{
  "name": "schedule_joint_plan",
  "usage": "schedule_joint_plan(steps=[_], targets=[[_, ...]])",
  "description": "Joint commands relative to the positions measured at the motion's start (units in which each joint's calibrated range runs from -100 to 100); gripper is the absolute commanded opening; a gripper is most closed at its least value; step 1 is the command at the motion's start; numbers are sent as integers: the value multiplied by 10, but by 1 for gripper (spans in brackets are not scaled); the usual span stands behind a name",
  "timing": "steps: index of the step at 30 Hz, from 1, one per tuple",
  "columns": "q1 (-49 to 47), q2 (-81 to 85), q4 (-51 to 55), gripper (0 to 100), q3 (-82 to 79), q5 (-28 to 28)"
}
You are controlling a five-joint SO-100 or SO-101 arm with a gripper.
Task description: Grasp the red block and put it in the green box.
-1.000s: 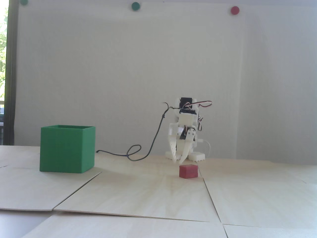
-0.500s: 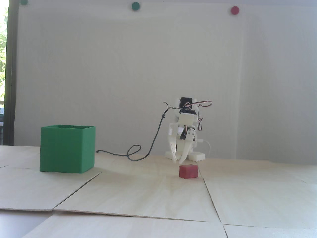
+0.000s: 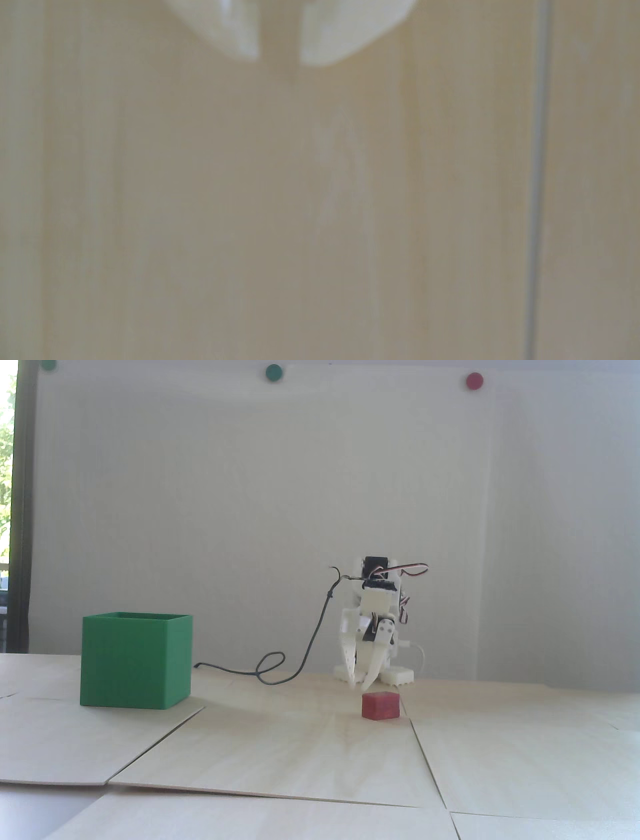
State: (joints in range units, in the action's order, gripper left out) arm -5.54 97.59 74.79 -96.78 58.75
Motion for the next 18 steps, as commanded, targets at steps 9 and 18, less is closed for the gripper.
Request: schedule_joint_plan(steps=[9,18], targets=[[-12,-74,-202,2,77,-48],[-12,-489,-202,2,445,-85]])
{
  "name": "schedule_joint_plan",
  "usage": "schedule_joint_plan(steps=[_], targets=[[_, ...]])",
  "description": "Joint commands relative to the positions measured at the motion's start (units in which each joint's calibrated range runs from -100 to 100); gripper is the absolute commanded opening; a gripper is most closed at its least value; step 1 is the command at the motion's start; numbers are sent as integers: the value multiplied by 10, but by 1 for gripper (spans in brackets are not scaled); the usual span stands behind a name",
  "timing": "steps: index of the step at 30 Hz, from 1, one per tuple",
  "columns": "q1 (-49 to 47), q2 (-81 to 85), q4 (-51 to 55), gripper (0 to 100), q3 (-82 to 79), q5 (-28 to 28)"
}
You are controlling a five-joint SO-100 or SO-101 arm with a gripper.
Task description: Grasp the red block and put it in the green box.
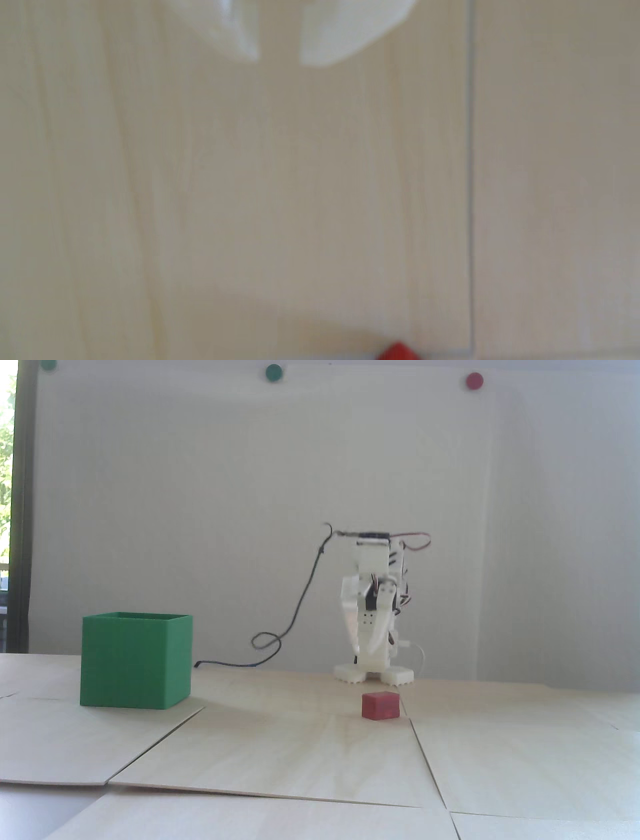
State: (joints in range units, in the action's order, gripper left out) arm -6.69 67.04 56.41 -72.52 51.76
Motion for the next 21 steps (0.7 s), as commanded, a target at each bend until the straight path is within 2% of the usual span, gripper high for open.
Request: schedule_joint_plan(steps=[1,7,14,21], targets=[[1,-230,-24,2,239,-19],[1,-435,-25,2,409,-27],[2,-571,-25,3,541,-71],[3,-668,-25,2,625,-75]])
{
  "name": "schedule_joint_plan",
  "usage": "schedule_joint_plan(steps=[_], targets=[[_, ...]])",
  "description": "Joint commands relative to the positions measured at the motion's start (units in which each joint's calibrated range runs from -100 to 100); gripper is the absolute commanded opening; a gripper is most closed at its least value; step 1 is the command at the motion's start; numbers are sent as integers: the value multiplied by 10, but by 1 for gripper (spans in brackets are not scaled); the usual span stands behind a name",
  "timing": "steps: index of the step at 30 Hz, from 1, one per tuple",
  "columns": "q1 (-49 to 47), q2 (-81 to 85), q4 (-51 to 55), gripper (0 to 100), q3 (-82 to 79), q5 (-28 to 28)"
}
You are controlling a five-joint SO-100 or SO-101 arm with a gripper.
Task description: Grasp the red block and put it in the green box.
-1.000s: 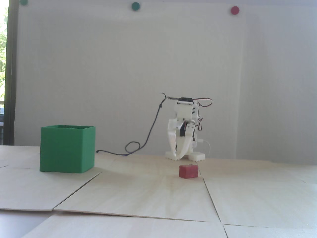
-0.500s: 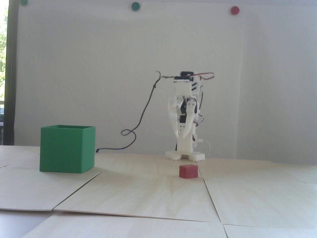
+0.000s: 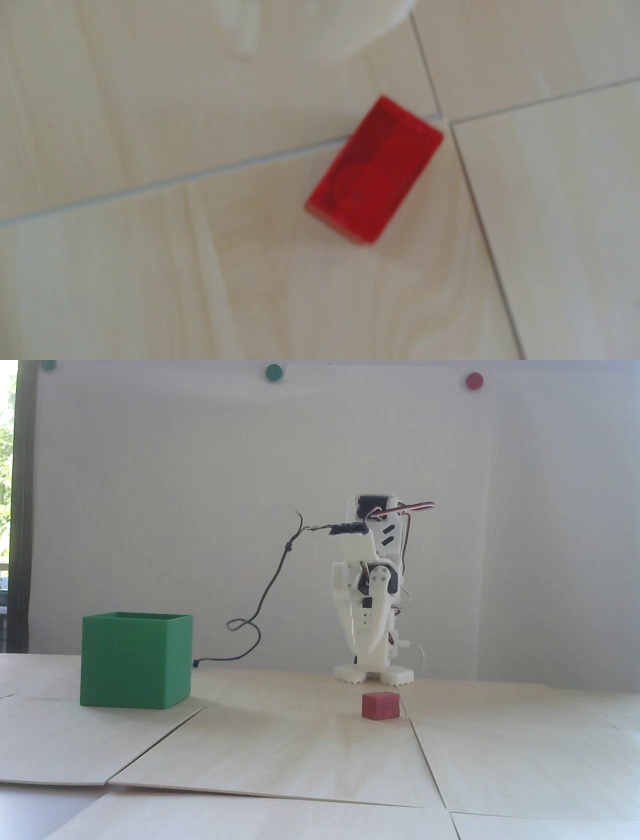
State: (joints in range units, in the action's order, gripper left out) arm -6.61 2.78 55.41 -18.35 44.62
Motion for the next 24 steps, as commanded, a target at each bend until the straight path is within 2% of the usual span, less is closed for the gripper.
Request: schedule_joint_plan(steps=[1,12,20,24], targets=[[2,-37,-15,2,95,-3],[42,-170,5,2,250,-10],[41,-180,89,2,303,-60],[42,-184,160,2,303,-123]])
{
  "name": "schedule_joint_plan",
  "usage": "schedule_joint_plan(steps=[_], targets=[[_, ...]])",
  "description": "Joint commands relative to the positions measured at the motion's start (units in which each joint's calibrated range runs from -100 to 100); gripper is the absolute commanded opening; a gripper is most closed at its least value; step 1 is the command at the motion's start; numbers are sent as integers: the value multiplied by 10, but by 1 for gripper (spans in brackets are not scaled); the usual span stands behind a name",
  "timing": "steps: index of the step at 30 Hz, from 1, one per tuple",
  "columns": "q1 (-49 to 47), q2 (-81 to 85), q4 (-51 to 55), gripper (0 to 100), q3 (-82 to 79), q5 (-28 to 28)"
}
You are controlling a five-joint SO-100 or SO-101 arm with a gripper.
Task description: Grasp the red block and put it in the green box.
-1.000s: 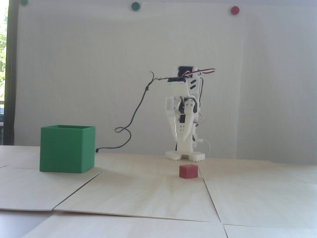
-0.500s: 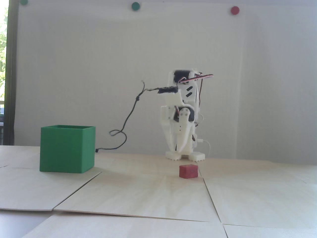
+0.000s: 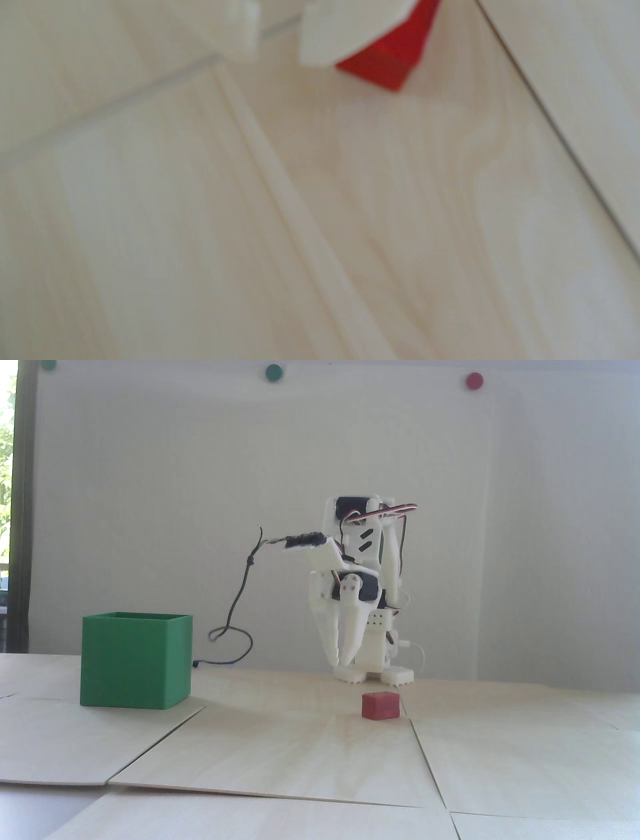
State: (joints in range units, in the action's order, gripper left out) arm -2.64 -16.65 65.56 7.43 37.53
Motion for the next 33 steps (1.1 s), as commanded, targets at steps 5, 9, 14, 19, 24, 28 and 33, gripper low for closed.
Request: schedule_joint_plan(steps=[5,9,14,19,24,28,33], targets=[[0,9,116,2,45,-162],[-1,7,103,3,48,-170],[7,-62,21,3,142,-171],[36,-154,73,2,293,-173],[42,-216,131,3,401,-171],[42,-228,134,3,426,-170],[27,-206,134,3,424,-168]])
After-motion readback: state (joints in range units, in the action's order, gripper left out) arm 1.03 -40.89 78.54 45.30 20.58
